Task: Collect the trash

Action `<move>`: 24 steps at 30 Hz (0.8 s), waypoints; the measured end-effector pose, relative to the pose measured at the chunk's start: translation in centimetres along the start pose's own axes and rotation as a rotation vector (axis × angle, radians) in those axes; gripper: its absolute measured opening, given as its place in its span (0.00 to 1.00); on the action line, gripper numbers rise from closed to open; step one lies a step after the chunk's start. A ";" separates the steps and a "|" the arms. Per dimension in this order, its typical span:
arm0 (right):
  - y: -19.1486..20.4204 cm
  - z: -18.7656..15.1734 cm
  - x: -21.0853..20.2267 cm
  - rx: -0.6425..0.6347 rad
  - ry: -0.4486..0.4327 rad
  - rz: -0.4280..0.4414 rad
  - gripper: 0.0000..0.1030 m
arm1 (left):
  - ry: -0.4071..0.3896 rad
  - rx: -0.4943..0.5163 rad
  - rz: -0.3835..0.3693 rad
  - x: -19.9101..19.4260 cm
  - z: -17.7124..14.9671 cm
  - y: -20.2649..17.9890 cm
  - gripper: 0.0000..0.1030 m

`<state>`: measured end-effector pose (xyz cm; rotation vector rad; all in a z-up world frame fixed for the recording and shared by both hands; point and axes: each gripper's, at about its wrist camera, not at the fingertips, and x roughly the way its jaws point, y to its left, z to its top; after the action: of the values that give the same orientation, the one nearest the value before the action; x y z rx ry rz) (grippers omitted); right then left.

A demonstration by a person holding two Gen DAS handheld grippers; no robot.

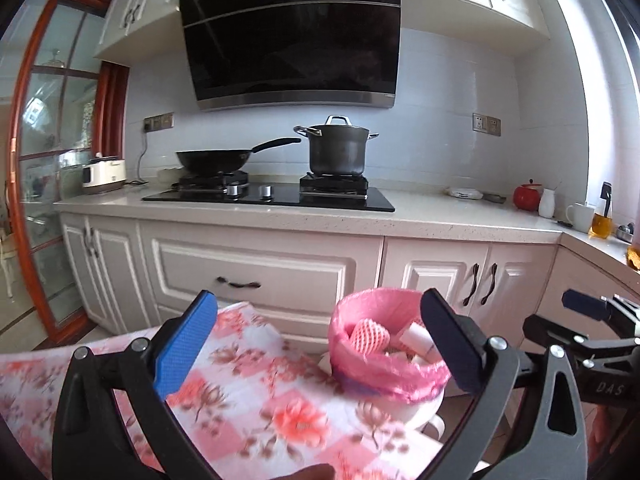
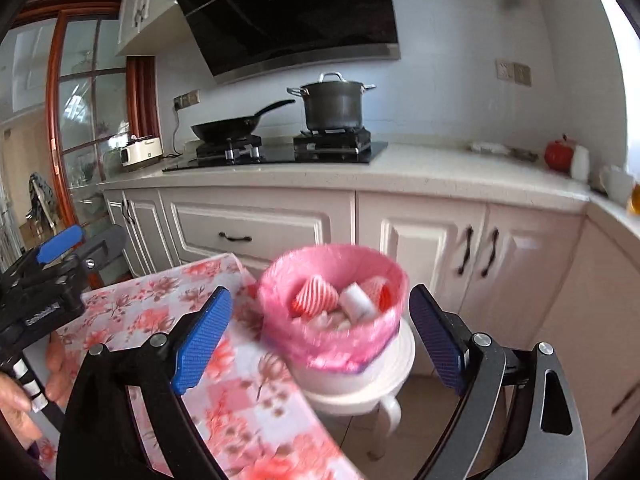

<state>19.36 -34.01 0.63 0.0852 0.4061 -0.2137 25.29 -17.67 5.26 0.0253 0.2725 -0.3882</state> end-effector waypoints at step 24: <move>2.5 -5.0 -5.9 -0.033 0.039 0.017 0.82 | 0.081 0.034 0.045 -9.3 -4.9 0.5 0.95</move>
<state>12.78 -29.81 -1.46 0.0608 0.4477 -0.1892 15.95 -13.42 3.05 0.0808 0.3448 -0.3473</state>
